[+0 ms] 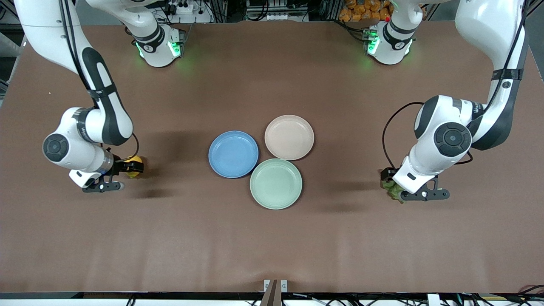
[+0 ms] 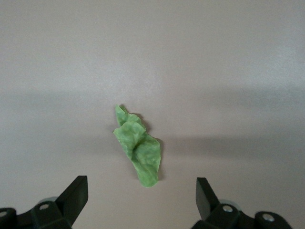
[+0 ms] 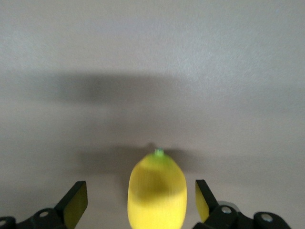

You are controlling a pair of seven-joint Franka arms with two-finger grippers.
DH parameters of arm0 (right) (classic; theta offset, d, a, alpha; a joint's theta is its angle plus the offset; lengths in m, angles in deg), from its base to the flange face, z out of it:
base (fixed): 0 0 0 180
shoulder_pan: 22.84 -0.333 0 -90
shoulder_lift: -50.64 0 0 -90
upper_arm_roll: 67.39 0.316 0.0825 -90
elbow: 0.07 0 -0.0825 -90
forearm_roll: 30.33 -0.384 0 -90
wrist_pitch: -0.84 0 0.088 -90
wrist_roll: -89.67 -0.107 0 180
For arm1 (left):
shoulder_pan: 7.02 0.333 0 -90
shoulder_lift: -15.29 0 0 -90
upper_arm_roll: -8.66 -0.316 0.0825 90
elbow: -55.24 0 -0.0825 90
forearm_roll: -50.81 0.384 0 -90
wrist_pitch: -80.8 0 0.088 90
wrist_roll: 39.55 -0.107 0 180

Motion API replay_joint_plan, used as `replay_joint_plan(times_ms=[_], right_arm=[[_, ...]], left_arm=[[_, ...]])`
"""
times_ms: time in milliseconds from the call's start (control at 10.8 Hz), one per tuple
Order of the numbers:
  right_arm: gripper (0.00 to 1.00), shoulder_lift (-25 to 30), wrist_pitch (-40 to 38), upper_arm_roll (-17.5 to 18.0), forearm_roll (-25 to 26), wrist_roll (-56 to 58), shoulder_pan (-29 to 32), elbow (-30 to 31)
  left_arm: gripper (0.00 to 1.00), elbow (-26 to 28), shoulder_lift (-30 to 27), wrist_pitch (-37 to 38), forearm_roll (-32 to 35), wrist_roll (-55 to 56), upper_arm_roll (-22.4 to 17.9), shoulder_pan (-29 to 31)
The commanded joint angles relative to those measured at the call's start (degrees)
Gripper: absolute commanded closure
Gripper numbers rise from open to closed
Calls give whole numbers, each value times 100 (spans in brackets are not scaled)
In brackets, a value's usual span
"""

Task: Pick lemon and lettuce from blue and beige plates
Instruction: 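Open both grippers to release the lettuce and lemon on the table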

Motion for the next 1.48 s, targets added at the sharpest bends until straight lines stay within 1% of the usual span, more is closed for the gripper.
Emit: replay_joint_plan(times_ms=[0, 93, 371, 649, 742, 1020, 1206, 1391], right_arm=[[0, 159, -318, 28, -6, -21, 77, -218], [0, 212, -440, 28, -6, -12, 85, -288], [0, 300, -1239, 28, 73, -21, 129, -823], [0, 589, -1390, 28, 91, -12, 208, -931], [0, 678, -1512, 28, 108, -12, 235, -948], [0, 749, -2206, 28, 108, -21, 305, -1351], [0, 836, -2549, 28, 108, -21, 323, -1554], [0, 959, -2682, 37, 143, -21, 384, -1590]], left_arm=[[0, 27, -87, 42, -164, -26, 22, 16], [0, 27, -87, 42, -173, -26, 31, 16], [0, 27, -87, 42, -234, -26, 31, 16], [0, 1, -114, 42, -225, -17, 40, 16], [0, -17, -140, 42, -225, -9, 135, 24], [0, -8, -289, 51, -225, -9, 145, 16], [0, 27, -456, 130, -225, -26, 154, 16], [0, 237, -902, 385, -295, -88, 172, 33]])
